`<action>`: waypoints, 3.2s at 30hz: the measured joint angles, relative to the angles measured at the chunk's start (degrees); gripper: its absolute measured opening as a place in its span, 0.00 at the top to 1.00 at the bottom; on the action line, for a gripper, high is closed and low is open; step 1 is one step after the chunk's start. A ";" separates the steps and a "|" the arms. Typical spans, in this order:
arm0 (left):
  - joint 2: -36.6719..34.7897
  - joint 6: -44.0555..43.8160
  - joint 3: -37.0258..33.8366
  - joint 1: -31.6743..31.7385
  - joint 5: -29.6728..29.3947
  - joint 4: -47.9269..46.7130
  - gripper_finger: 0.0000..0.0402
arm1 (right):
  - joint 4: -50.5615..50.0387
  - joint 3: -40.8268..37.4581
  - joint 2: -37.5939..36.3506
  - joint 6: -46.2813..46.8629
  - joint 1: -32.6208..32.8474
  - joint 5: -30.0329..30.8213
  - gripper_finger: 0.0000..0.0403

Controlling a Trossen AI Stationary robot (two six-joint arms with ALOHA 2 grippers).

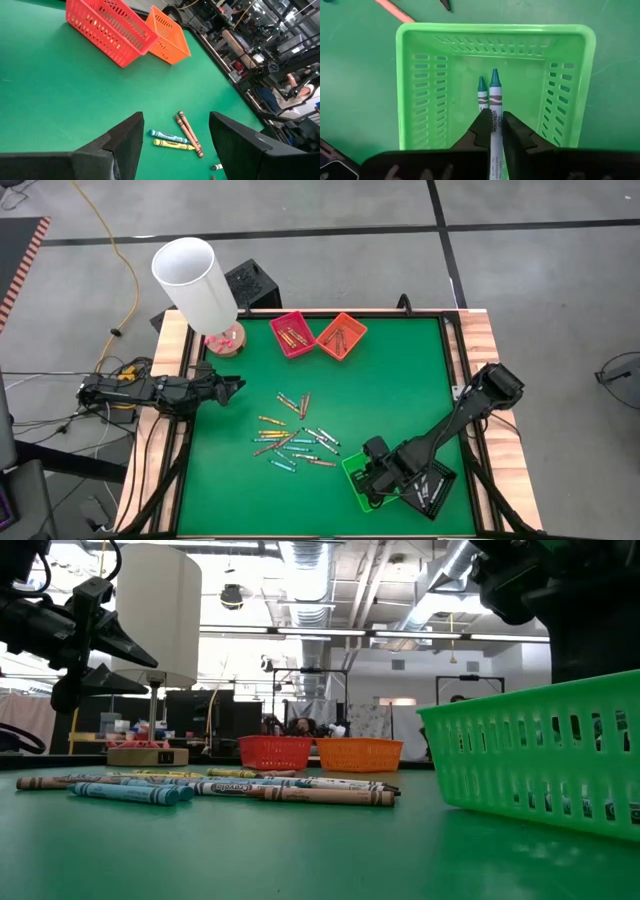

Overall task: Sort crayons
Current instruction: Put the green crayon into the green bin

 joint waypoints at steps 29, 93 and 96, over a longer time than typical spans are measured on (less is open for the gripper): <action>0.00 0.21 0.00 0.00 2.29 0.02 0.46 | 7.86 10.38 -2.23 -47.75 -19.60 13.59 0.86; 6.14 3.72 -0.13 0.00 3.14 -0.06 0.46 | 24.83 26.03 26.23 -84.45 -36.48 2.99 0.73; 6.12 4.79 -0.13 0.02 0.02 0.09 0.46 | 24.76 26.03 26.23 -84.43 -36.46 2.99 0.73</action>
